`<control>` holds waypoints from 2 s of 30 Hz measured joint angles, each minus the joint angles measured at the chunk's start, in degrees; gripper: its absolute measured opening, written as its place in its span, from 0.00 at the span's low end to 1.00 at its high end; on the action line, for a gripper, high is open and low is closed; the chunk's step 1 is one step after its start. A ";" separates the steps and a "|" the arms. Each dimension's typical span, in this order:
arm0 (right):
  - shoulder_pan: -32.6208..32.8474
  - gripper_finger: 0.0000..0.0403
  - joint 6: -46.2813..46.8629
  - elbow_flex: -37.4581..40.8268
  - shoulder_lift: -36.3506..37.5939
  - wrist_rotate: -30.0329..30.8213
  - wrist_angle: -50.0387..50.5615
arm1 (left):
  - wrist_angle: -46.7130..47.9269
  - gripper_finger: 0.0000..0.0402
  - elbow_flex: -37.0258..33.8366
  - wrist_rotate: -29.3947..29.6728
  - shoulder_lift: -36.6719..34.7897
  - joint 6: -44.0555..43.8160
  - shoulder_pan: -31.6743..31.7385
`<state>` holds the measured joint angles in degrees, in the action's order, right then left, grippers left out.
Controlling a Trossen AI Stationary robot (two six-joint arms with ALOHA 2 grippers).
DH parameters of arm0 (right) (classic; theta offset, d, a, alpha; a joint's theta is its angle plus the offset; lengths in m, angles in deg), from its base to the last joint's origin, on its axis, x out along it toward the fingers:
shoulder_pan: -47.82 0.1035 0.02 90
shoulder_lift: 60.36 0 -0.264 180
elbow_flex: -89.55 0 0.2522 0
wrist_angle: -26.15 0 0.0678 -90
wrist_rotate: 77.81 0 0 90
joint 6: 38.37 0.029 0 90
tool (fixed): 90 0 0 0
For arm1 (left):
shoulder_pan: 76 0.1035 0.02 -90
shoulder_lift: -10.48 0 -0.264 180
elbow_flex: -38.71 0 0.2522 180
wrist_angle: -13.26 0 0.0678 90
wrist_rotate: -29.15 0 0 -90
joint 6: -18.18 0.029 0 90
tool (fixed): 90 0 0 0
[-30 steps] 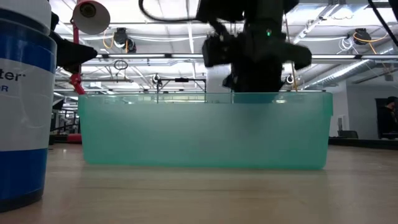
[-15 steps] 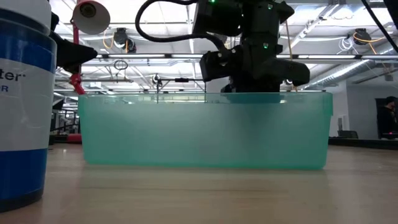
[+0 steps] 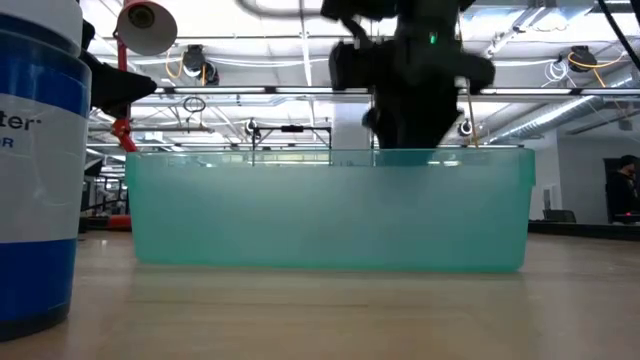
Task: Pick & Place food coloring
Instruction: Put the small red food coloring bottle into the green bin
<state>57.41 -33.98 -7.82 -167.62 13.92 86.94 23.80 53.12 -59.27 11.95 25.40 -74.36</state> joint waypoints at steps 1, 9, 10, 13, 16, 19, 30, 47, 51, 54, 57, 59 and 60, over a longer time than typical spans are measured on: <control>0.00 0.44 -0.50 0.00 1.13 0.60 -0.02 | 0.04 0.17 0.00 0.01 0.01 0.00 0.00; -2.92 0.42 -5.62 0.00 10.73 18.61 0.09 | 0.01 0.17 0.00 0.00 0.01 0.00 0.00; -4.03 0.42 -6.21 0.00 11.53 19.78 0.16 | 0.00 0.17 -0.01 0.00 0.02 0.01 0.00; -9.03 0.42 -8.10 0.00 13.28 20.60 0.31 | 0.01 0.17 0.00 0.01 0.02 0.01 0.01; -15.40 0.42 -11.35 -0.02 13.33 20.64 0.69 | 0.01 0.17 0.00 0.00 0.02 0.00 0.00; -22.64 0.42 -15.92 0.00 13.36 20.60 0.45 | 0.01 0.17 0.00 0.00 0.02 0.00 0.00; -39.34 0.42 -14.05 -0.01 9.54 3.95 -0.21 | -0.01 0.17 0.00 0.00 0.02 0.00 0.01; -38.38 0.44 -15.64 -0.02 -2.42 0.73 1.08 | 0.01 0.17 -0.01 0.00 0.01 0.00 0.00; -38.34 0.44 -15.61 -0.02 -3.83 -1.95 0.53 | 0.01 0.17 0.00 0.00 0.00 0.00 0.01; -38.18 0.43 -15.62 -0.02 -4.95 -2.04 0.15 | 0.01 0.17 0.00 0.01 0.00 0.00 0.00; -38.18 0.43 -15.64 -0.02 -5.32 -2.00 -0.89 | 0.00 0.17 0.00 0.02 0.01 0.00 0.00; -38.21 0.43 -15.79 -0.02 -5.29 -1.98 -1.75 | 0.00 0.17 0.00 0.02 0.01 0.00 0.00; -38.21 0.43 -15.85 -0.02 -5.29 -1.96 -2.34 | -0.01 0.17 -0.02 0.02 0.02 0.00 0.00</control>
<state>19.20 -49.83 -7.84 -172.91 11.96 84.59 23.79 53.10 -59.25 11.97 25.40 -74.37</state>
